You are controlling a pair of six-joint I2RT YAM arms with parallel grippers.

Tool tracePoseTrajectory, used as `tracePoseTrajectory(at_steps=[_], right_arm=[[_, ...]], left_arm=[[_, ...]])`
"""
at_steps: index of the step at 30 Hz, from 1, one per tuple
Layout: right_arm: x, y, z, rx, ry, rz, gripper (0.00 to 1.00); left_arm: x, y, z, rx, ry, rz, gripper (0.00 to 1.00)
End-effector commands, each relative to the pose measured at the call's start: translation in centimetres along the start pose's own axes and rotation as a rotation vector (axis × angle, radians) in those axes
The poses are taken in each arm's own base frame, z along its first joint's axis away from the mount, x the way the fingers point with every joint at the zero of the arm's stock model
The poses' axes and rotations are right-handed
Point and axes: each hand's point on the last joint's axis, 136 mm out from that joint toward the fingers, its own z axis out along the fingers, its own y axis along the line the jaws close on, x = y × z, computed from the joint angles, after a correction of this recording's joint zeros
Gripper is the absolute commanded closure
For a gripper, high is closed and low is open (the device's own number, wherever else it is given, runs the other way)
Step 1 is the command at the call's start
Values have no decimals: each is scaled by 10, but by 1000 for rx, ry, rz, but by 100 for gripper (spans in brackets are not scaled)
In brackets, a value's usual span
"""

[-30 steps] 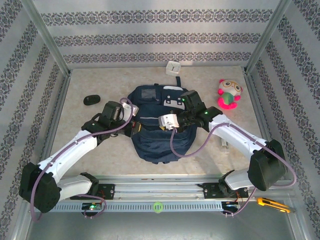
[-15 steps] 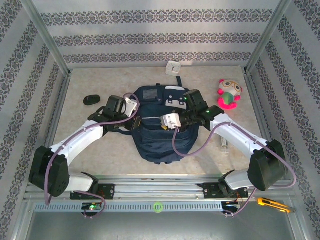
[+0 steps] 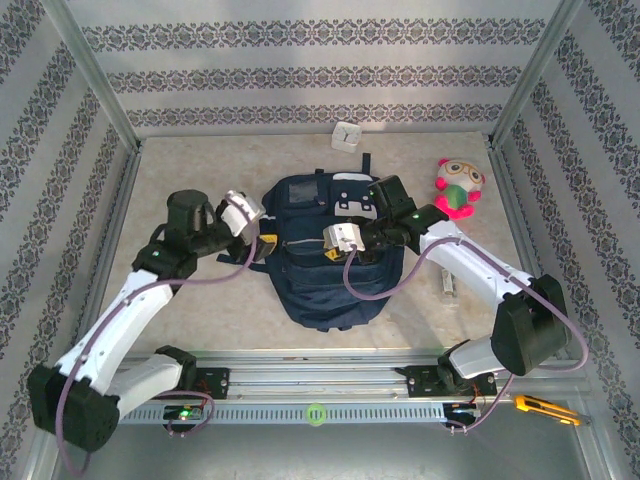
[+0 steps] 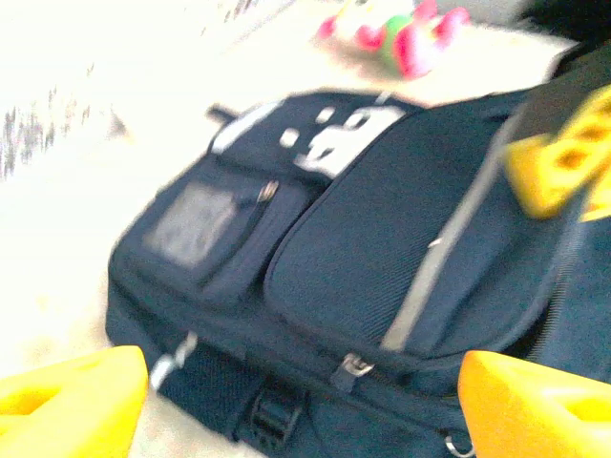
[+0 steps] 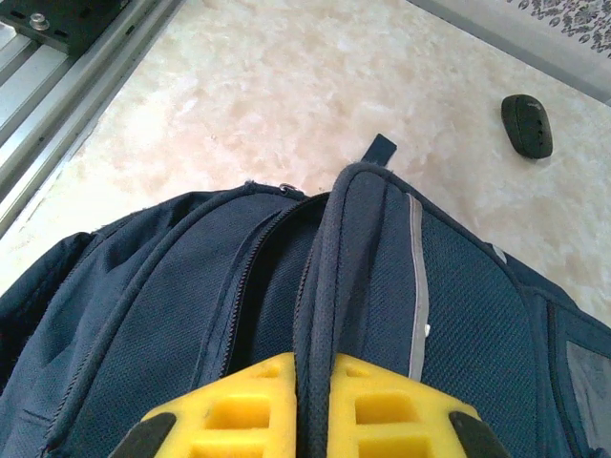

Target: Pack books, pencil case, and school supplies into a backpack

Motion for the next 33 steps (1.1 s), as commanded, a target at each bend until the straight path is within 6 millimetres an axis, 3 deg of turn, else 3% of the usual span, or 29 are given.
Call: tracePoseTrajectory(at_steps=[1,4,8,11,14,17,19,21,23,25,27,29,33], right_arm=[[-26,2,-3,-42,-114,-4,100],[-28,1,-3,-43,-120,0,100],[-29,0,-3,-42,-129,5,100],[-29,-1,-2,-42,-130,11,100],[-31,-2,-1,-47,-147,17,100],[-34,-1,-1,-54,-163,16,100],[-34,-1,-1,-54,-164,15,100],[-33,-2,-2,-48,-161,14,100],[-34,-4,-7,-30,-169,22,100],[-34,-7,-14,2,-178,40,91],[-28,-11,-21,57,-175,86,73],[-17,-14,-30,131,-174,135,62],[14,-7,-43,238,-139,243,53]], left_arm=[[-4,-41,-4,207,-76,275,16],[-2,-52,5,269,-63,359,21],[4,-62,34,319,-7,432,24],[6,-61,63,280,4,474,27],[2,-59,83,255,-17,468,42],[3,-54,97,228,-20,444,44],[3,-52,102,217,-21,436,56],[3,-49,103,197,-20,425,77],[3,-45,101,167,-10,420,92],[4,-40,98,138,10,400,100],[7,-37,93,127,34,381,100],[10,-33,89,117,47,358,100],[11,-34,86,124,42,344,100]])
